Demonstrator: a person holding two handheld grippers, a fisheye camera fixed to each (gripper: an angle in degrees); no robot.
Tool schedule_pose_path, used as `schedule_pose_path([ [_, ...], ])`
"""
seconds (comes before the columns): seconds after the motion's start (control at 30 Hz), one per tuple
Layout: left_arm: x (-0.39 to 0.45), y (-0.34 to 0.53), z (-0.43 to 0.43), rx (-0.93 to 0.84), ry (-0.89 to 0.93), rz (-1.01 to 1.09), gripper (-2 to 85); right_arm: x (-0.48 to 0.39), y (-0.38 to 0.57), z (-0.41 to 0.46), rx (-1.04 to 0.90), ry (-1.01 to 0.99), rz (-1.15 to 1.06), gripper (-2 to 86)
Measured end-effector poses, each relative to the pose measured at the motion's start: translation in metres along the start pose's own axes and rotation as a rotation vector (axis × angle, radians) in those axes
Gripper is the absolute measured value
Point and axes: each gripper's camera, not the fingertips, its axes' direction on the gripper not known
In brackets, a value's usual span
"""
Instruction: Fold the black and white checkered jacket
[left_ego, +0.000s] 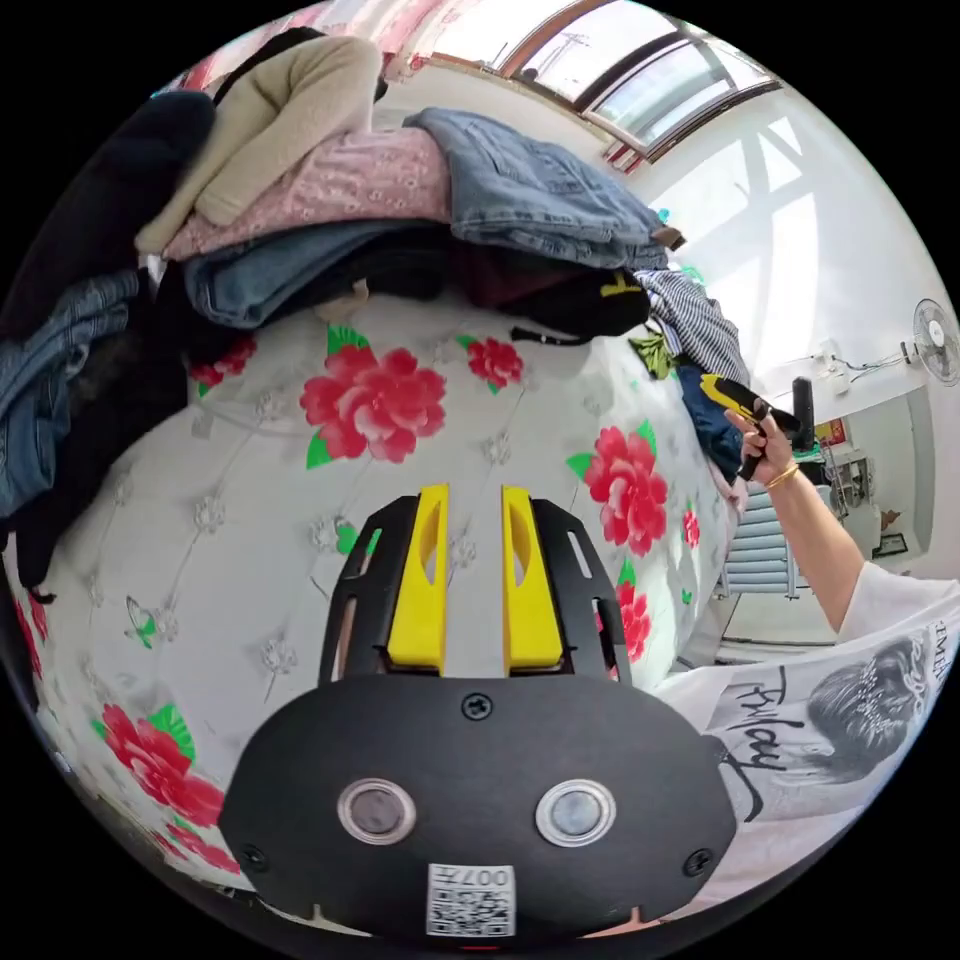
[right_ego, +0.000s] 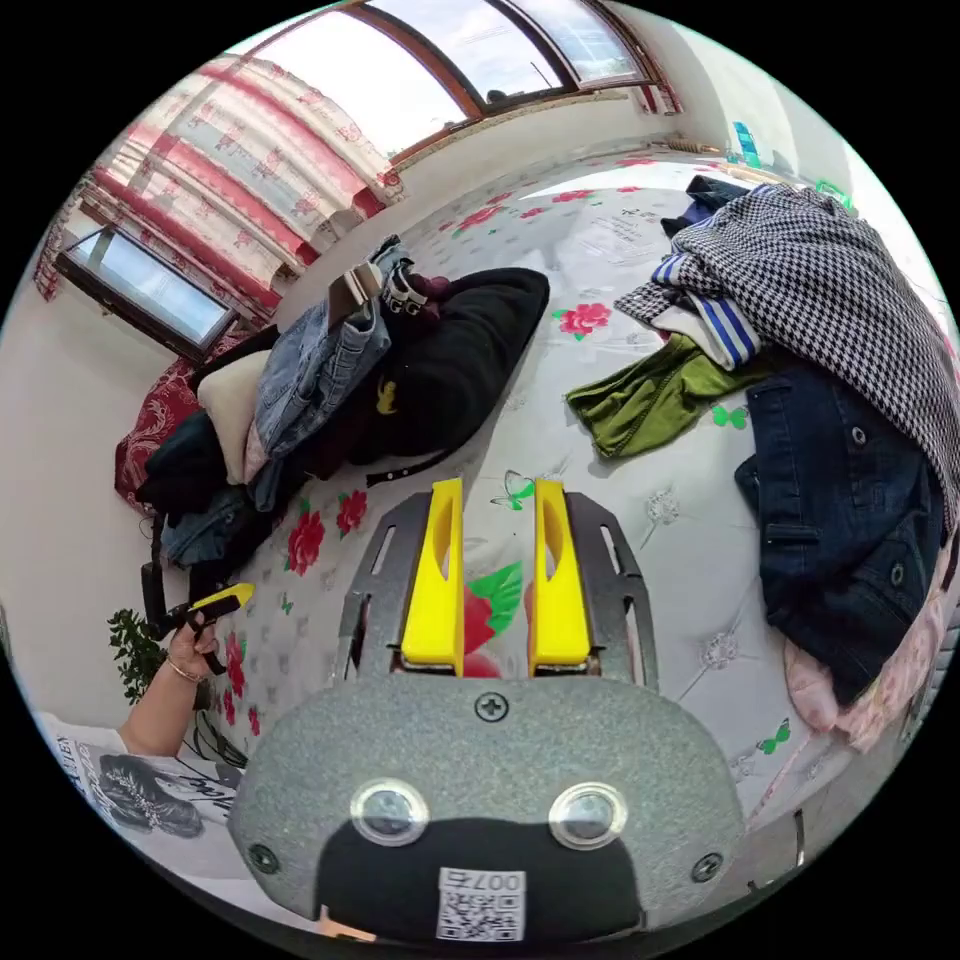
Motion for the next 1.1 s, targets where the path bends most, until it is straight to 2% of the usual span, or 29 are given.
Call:
schedule_pose_path([
  [0.13, 0.024, 0.052, 0.038, -0.149, -0.168, -0.003, 7.8, 0.066, -0.007, -0.04, 0.093, 0.268, 0.085, 9.5],
  [0.23, 0.05, 0.06, 0.052, -0.207, -0.295, 0.029, 7.6, 0.085, -0.043, -0.068, 0.156, 0.462, 0.049, 10.7],
  [0.4, 0.068, 0.051, 0.099, -0.375, -0.334, 0.013, 7.9, 0.118, -0.104, -0.064, 0.096, 0.714, 0.057, 12.5],
  [0.53, 0.087, 0.044, 0.11, -0.392, -0.412, 0.047, 7.8, 0.171, -0.13, -0.033, -0.091, 0.653, 0.243, 13.2],
  [0.67, 0.081, 0.043, 0.107, -0.361, -0.366, 0.004, 7.9, 0.169, -0.141, -0.031, -0.113, 0.709, 0.264, 10.9],
  [0.77, 0.082, 0.041, 0.106, -0.362, -0.359, 0.013, 7.9, 0.157, -0.14, -0.063, -0.007, 0.616, 0.239, 7.2],
  [0.83, 0.085, 0.041, 0.106, -0.36, -0.37, 0.023, 7.8, 0.141, -0.13, -0.099, 0.135, 0.545, 0.183, 5.2],
  [1.1, 0.08, 0.05, 0.094, -0.3, -0.342, 0.009, 8.1, 0.139, -0.1, -0.173, 0.264, 0.384, 0.193, 1.4],
])
